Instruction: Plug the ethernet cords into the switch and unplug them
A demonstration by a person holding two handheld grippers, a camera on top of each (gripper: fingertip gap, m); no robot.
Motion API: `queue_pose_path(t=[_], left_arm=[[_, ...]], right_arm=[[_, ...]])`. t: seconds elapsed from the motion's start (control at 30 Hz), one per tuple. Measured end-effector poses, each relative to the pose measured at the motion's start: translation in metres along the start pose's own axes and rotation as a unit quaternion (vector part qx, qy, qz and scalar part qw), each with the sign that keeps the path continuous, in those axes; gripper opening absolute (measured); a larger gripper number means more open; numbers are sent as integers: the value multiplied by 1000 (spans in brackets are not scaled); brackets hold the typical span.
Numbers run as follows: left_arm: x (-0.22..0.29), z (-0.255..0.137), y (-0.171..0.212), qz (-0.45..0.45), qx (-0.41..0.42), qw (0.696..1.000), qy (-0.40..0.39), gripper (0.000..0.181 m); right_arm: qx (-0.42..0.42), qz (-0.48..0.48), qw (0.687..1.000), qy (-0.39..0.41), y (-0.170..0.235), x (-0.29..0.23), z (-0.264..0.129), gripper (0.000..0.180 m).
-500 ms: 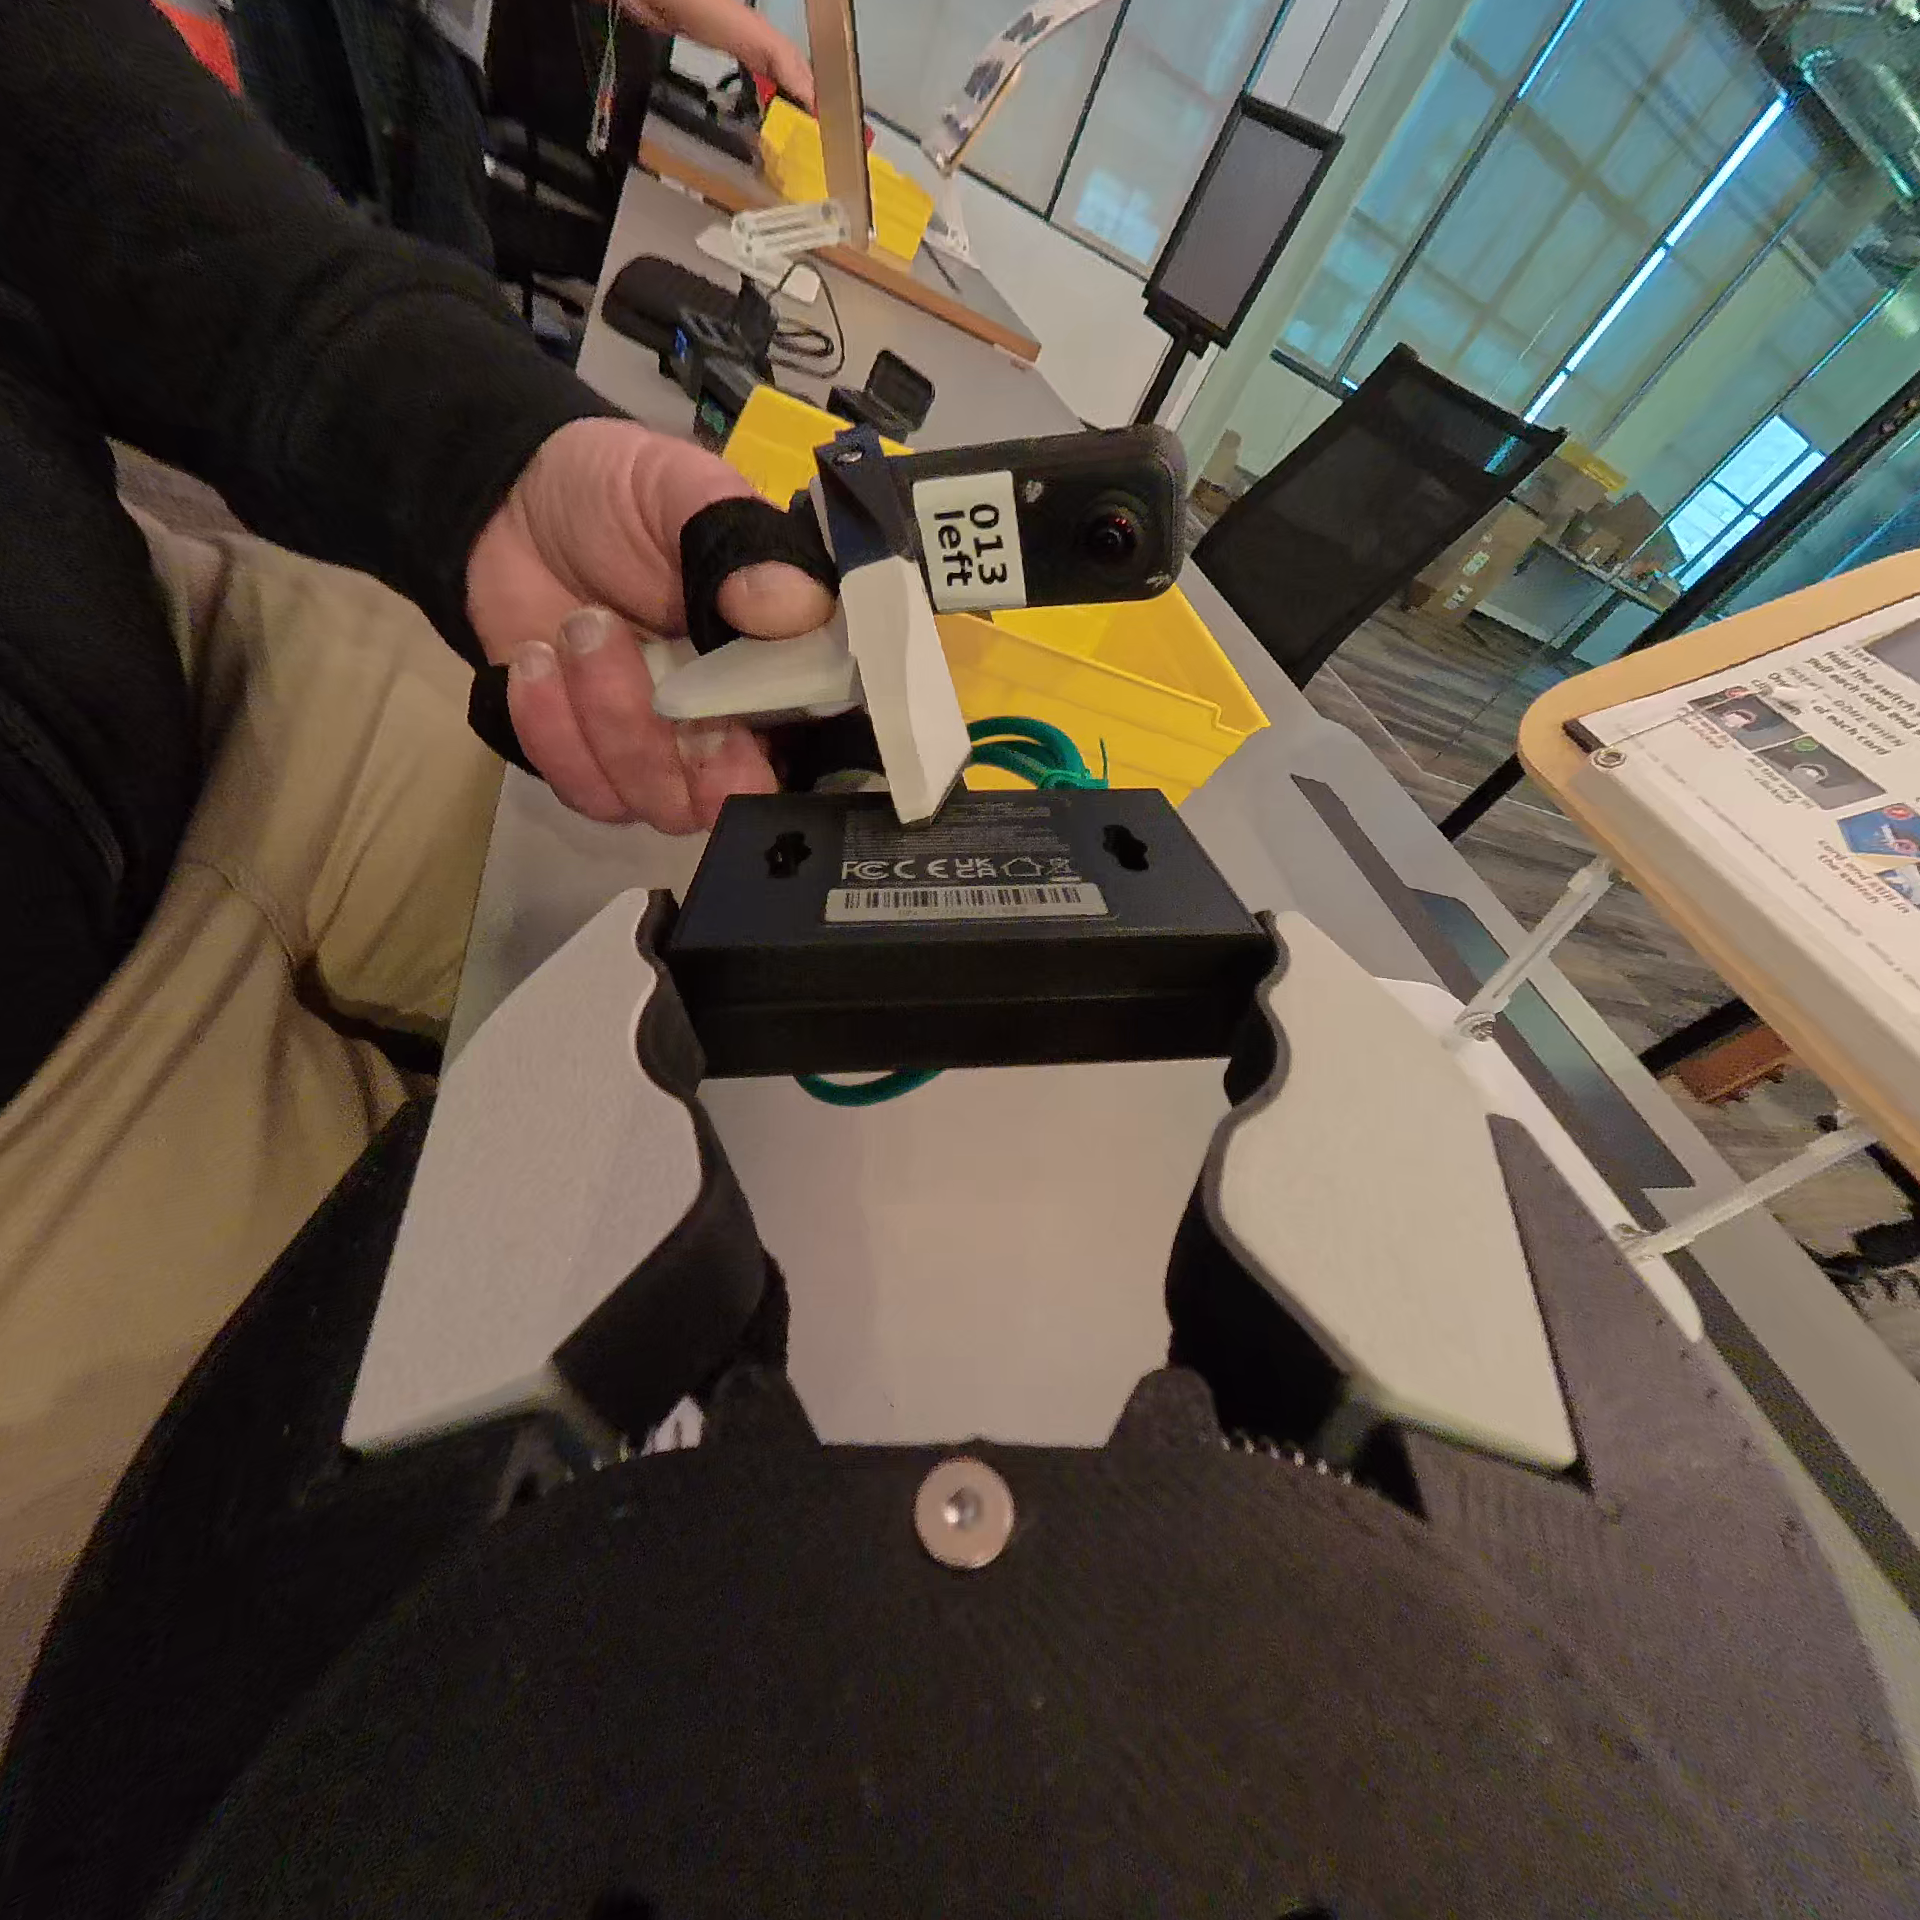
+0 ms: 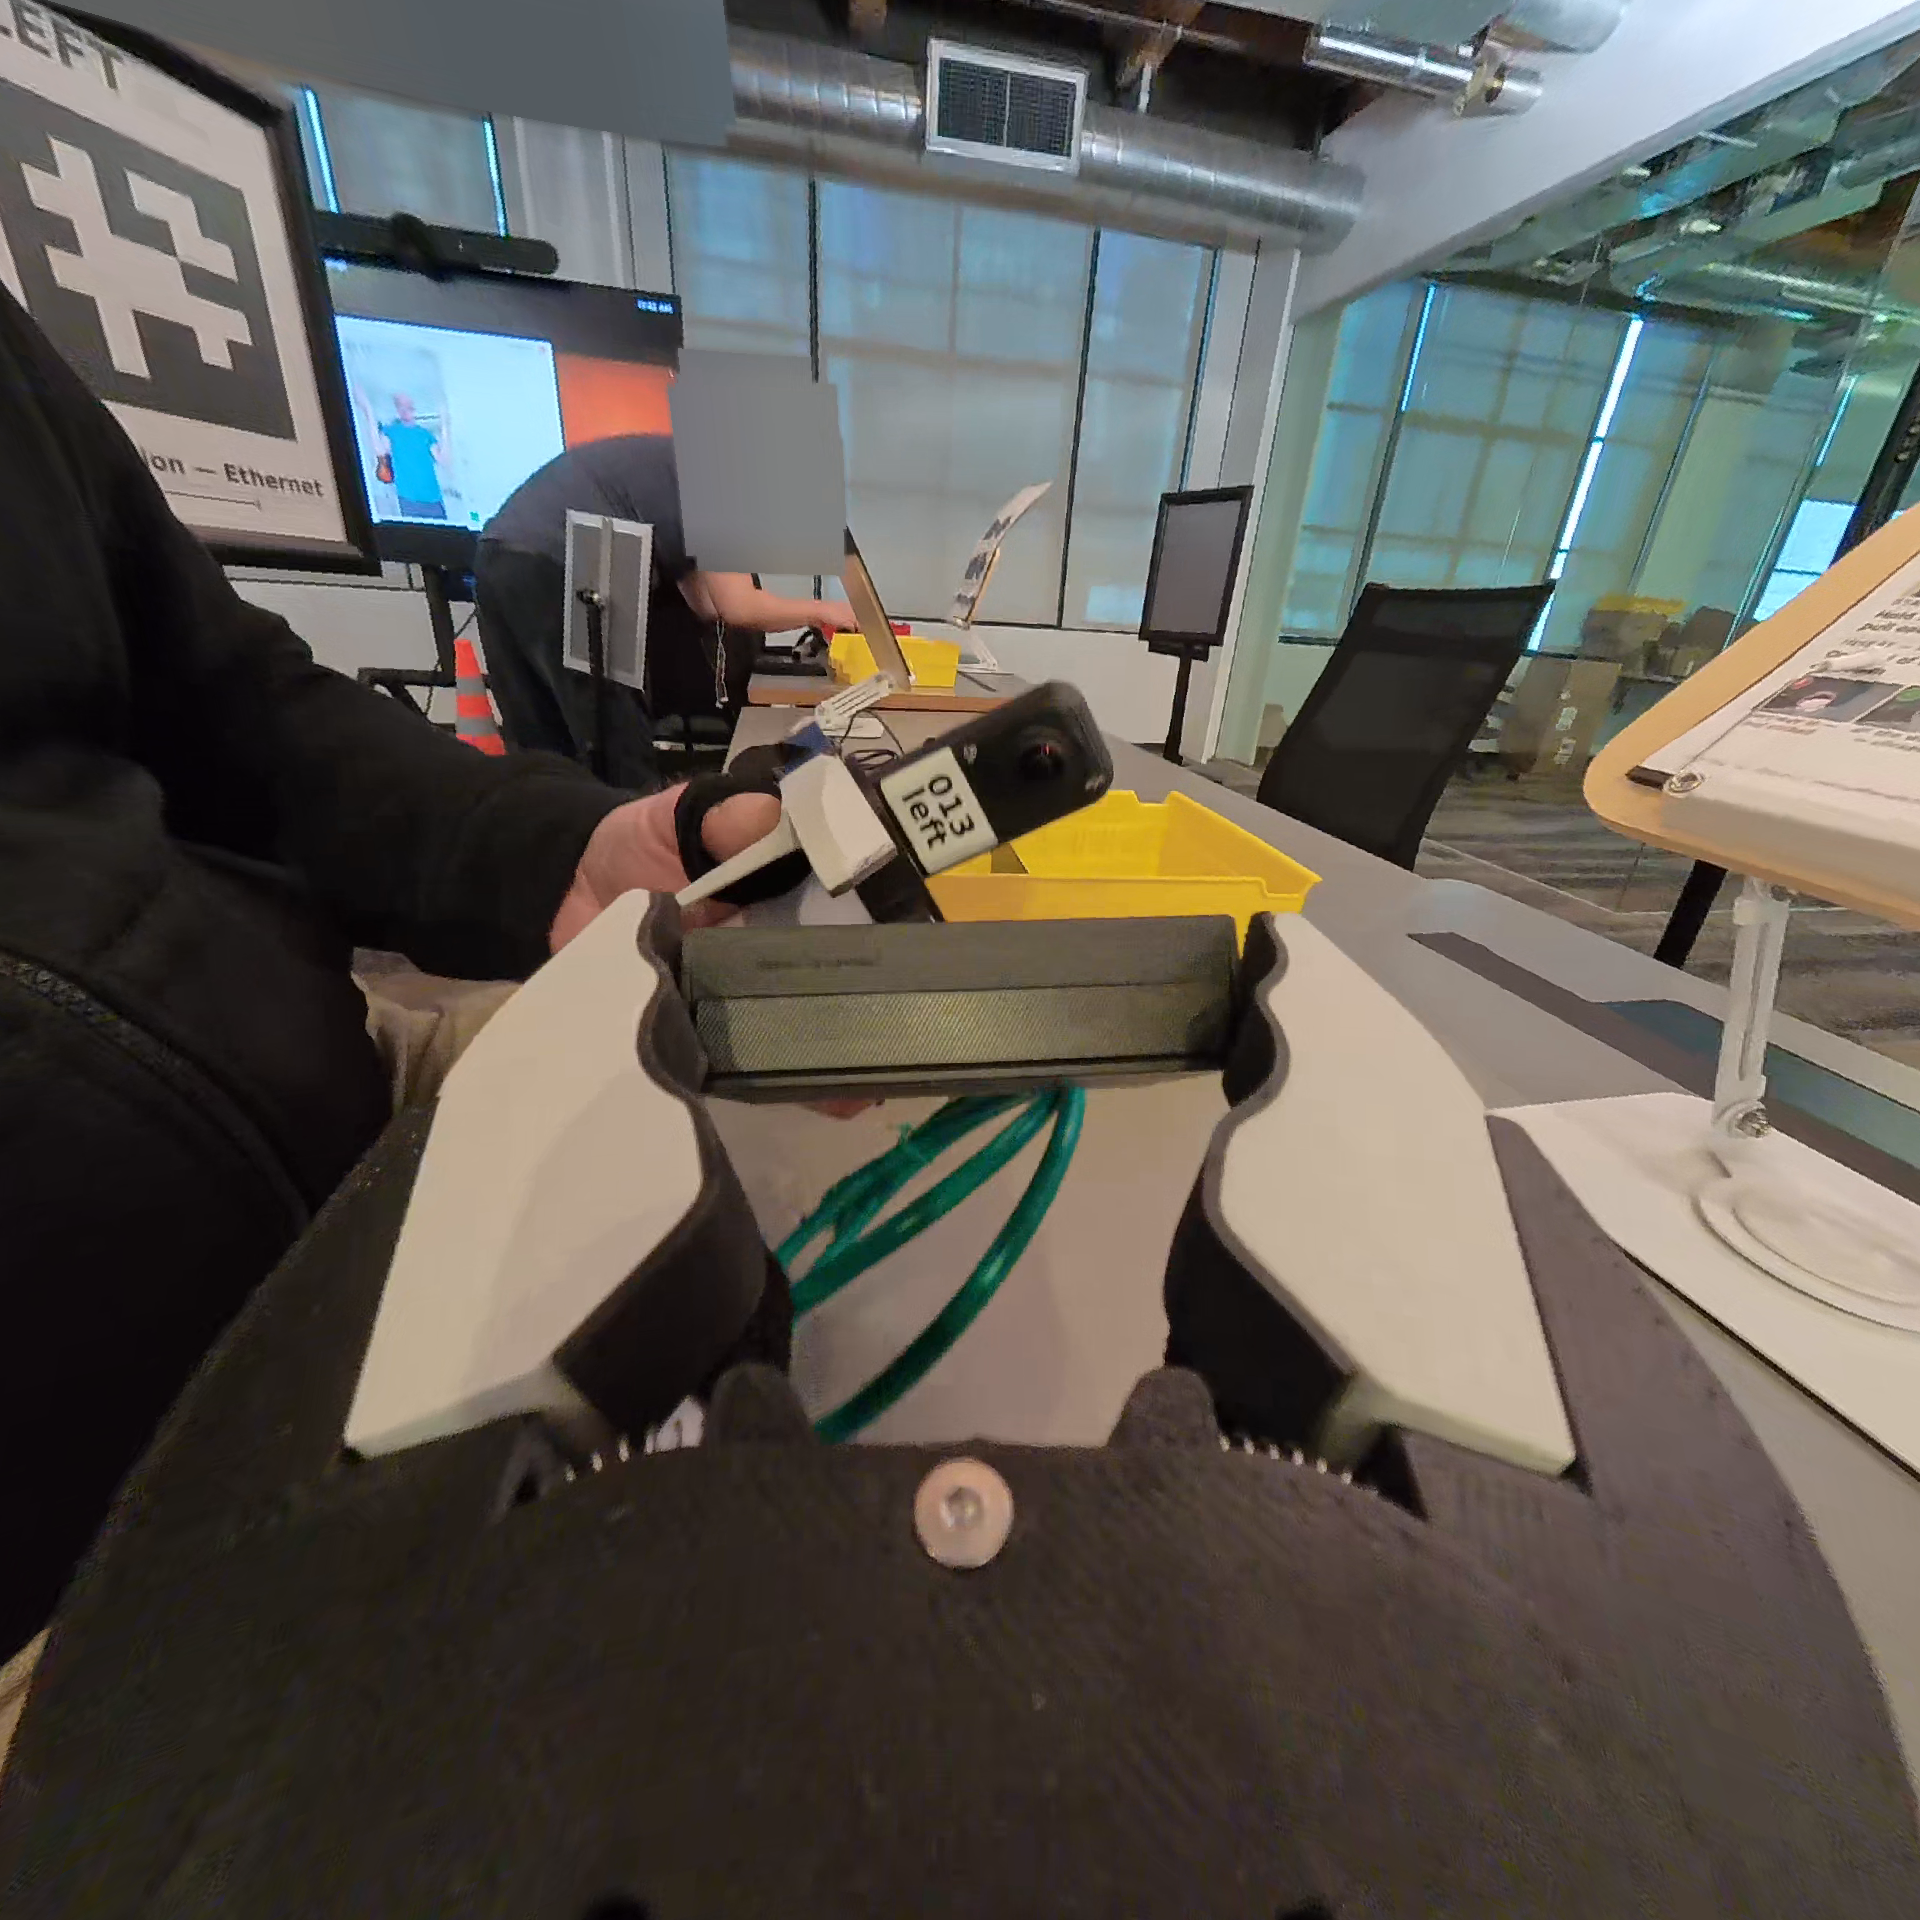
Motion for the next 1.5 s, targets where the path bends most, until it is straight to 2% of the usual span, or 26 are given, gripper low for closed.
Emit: queue_pose_path(t=[0.03,0.2,0.3,0.4,0.43,0.47,0.53,0.63,0.77,0.87,1.1,1.23,1.5], left_arm=[[-2,0,2,-14,10,1000,10,47],[-20,-1,19,-80,36,995,42,61],[-19,3,24,-86,34,993,72,72],[-10,10,26,-96,38,984,144,71],[-5,13,27,-80,32,984,155,65],[-2,13,26,-54,33,987,149,49],[0,14,22,-38,36,990,131,43],[1,13,18,-20,12,997,73,40],[3,10,14,11,-47,999,-4,38],[5,13,15,18,-84,995,-45,36],[8,9,15,7,-92,995,-39,35],[9,9,15,-5,-88,996,-31,35],[11,9,10,-7,-64,998,-22,39]], right_arm=[[0,-2,1000,-1,0,-1,0,100],[0,-13,1000,-5,-6,-4,5,100],[7,-15,1000,-13,-10,-5,9,100],[-1,-21,1000,-23,-7,-8,15,100],[0,-20,999,-29,-7,-9,16,100],[-2,-21,999,-30,-7,-10,17,100],[-13,-35,999,-26,-8,-10,14,100],[-81,-76,994,-16,-7,-9,9,100],[-204,-136,969,2,-5,-11,8,100],[-238,-153,959,-5,-7,-17,11,109],[-244,-180,953,-7,-4,-18,14,108],[-282,-218,934,10,0,-17,12,108],[-216,-156,964,12,-1,-15,13,104]])
Point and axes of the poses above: each gripper's, where its closed fingertips meet, z out along the fingers, y out of its underside, x = y × z across the jaws, the point moved 7 cm from there along -z, back along the fingers
